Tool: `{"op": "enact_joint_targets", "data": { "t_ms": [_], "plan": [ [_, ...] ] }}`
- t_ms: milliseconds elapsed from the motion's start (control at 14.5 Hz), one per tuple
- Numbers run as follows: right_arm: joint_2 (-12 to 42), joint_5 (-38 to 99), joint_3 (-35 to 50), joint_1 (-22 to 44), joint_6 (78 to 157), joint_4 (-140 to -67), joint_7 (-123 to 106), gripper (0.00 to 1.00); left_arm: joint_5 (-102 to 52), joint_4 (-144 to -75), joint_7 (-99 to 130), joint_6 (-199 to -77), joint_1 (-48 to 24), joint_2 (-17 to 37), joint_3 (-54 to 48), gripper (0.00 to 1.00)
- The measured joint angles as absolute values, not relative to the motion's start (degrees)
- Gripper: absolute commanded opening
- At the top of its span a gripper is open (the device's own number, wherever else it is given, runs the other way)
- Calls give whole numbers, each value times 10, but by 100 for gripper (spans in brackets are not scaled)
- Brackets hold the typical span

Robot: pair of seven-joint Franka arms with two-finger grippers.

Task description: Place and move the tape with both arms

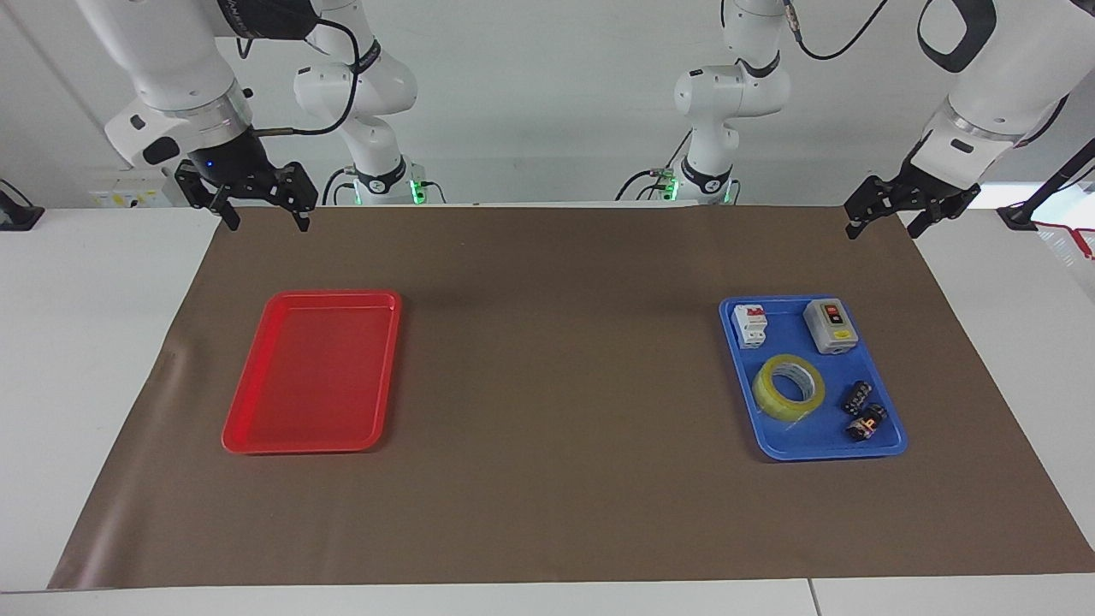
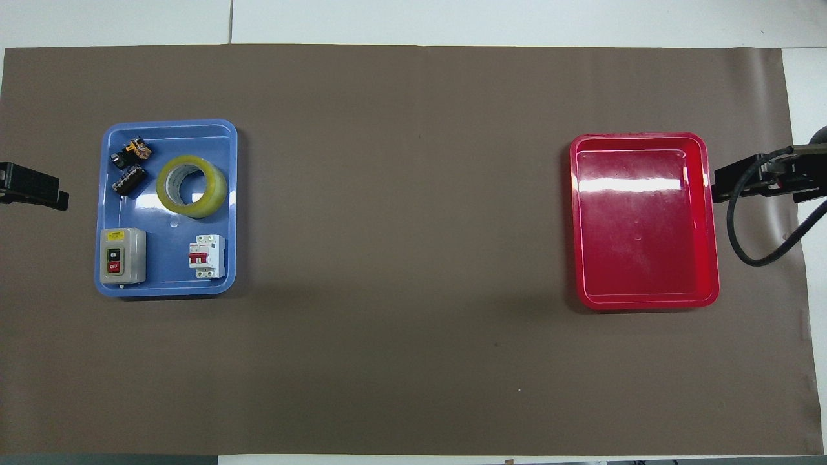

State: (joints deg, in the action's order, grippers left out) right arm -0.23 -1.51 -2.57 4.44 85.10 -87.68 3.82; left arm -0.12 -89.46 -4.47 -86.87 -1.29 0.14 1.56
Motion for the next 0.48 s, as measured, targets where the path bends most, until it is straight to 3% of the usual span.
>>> {"op": "enact_joint_targets", "data": {
  "t_ms": [482],
  "plan": [
    [-2,-15,-26,44,851,-877,38,100,-1,-895,-45,-869,-13,1,16,100]
  ]
}}
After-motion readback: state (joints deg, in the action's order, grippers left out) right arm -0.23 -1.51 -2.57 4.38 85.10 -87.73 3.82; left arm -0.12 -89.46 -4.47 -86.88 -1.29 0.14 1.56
